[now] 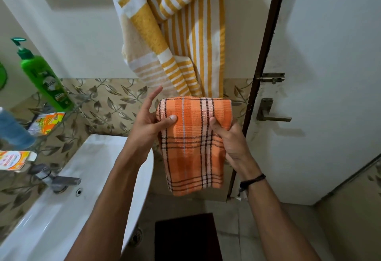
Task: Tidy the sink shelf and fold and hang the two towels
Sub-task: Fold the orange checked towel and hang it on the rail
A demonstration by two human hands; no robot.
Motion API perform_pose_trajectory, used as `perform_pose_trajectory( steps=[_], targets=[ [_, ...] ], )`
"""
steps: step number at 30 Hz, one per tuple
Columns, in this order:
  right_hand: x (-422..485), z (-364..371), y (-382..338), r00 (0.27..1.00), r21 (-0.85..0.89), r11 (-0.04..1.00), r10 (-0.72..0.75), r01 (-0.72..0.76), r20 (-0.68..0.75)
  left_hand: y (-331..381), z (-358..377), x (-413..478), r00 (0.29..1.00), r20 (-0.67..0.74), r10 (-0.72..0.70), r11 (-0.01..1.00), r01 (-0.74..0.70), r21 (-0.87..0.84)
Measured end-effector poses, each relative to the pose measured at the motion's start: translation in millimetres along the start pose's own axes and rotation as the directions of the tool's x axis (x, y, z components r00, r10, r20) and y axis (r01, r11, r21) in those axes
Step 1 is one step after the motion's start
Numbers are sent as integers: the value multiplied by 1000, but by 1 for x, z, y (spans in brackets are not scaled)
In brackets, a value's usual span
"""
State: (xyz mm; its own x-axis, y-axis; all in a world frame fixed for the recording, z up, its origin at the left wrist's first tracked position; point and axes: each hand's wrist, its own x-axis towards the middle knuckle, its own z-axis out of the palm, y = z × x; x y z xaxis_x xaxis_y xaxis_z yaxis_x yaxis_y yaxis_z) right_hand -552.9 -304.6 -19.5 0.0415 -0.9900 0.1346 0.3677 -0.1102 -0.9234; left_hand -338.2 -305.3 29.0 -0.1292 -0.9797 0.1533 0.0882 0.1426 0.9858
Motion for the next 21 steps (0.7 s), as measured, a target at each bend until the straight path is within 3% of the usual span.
perform_pose_trajectory(
  steps=[4,7,10,12,15,18,21],
  targets=[
    [2,14,-8,995,-118,989,-91,87,-37,1,-5,0,985,-173,9,1000,-13,-18],
    [6,20,-11,990,-126,982,-140,137,-15,-4,-12,1,956,-273,-110,992,86,-97],
    [7,31,-22,981,-105,976,-192,193,19,-12,-16,-12,974,-81,-211,976,214,39],
    [9,36,-28,973,-105,968,-229,229,12,-17,-18,-20,993,15,-118,993,118,10],
    [11,40,-34,960,-142,950,-280,277,3,-12,-21,-24,996,-45,74,982,-81,-170],
    [13,47,-39,944,-239,914,-327,327,41,-5,-20,-25,946,-185,265,963,-270,1],
    [17,55,-39,928,-286,883,-364,371,80,-1,-17,-25,880,-264,395,911,-338,237]
  ],
)
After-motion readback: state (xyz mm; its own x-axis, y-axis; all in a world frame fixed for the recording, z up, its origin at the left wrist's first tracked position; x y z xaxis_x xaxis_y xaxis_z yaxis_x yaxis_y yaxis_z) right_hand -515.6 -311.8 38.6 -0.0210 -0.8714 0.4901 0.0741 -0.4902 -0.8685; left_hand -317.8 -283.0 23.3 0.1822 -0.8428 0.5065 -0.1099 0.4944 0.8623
